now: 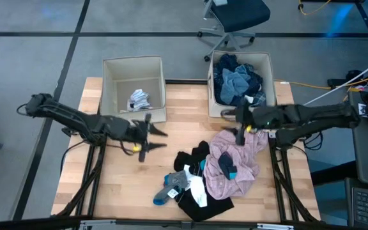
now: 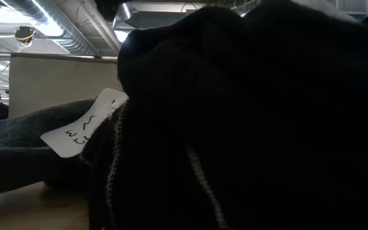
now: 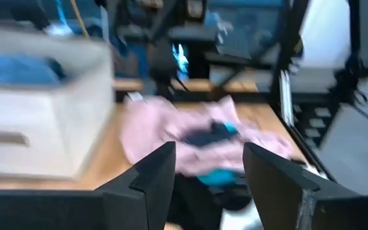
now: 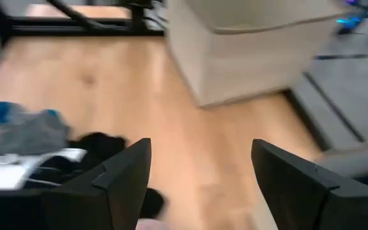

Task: Sort clothes
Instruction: Put the gray sock into the right laundry bin

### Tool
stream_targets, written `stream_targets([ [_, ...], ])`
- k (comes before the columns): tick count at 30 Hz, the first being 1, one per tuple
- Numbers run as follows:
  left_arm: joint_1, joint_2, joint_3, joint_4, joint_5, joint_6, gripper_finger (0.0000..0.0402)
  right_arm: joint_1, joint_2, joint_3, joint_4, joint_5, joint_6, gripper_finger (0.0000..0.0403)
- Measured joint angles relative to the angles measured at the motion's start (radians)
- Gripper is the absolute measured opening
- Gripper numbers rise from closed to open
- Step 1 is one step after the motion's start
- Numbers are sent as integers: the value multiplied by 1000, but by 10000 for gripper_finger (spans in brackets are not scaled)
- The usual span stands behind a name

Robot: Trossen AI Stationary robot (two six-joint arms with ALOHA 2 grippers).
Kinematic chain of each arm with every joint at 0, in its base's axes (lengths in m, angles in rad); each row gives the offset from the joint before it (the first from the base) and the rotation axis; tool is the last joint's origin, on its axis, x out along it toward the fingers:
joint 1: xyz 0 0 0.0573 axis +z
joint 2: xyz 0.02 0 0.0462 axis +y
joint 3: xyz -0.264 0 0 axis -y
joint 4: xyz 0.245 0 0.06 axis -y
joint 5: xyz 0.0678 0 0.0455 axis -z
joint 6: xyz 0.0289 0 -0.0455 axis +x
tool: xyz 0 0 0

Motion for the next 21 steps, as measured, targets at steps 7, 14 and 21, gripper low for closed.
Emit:
stream_targets([
  [7,-110,150,0,-9,1,-161,175,163,75,-114,261,1,18,269],
  [14,-177,276,0,-14,1,-288,175,241,210,-133,396,27,18,269],
  [21,-213,378,0,-5,24,-356,175,243,302,-133,419,27,15,269],
])
